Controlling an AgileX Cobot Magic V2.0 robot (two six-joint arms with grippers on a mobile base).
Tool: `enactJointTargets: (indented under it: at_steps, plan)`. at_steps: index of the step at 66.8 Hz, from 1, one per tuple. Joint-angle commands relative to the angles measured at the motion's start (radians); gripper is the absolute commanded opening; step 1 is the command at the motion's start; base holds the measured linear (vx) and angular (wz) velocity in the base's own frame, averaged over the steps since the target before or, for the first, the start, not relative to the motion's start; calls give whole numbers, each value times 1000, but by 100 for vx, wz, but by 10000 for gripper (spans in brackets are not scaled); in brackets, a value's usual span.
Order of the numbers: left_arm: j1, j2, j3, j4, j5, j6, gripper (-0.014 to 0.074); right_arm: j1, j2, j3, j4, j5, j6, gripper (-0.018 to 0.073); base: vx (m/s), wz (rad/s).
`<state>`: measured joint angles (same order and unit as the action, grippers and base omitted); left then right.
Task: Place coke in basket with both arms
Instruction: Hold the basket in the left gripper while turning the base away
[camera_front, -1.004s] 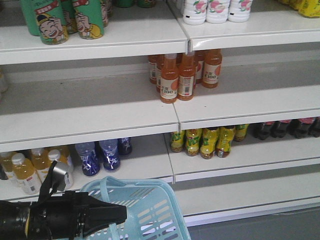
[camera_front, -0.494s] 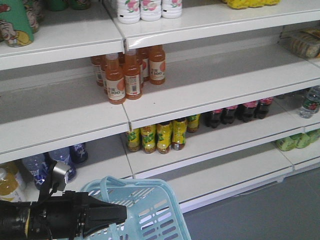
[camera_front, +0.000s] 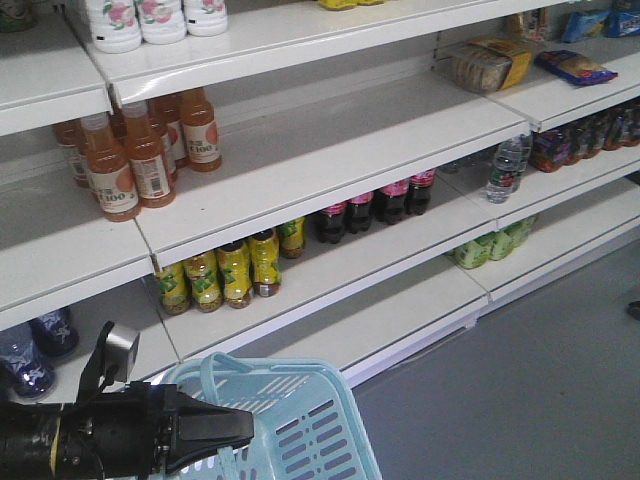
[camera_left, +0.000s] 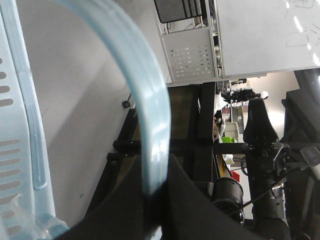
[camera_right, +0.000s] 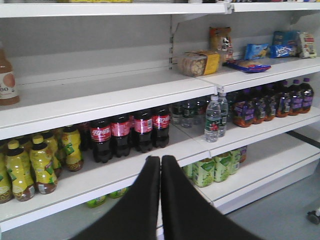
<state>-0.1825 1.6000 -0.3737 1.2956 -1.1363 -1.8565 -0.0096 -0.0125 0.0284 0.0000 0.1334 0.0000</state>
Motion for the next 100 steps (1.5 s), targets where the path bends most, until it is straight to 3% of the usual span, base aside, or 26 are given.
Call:
enactJointTargets:
  at_steps: [1,100]
  plan:
    - [-5,-33,-15,-50,-241,0,-7,3,-14,15,-8,-74,0,-9,-2,-36]
    - [-4,-33,-15,-50,-241,0,-7,3,-14,15,-8,-74,0,-9,-1,-33]
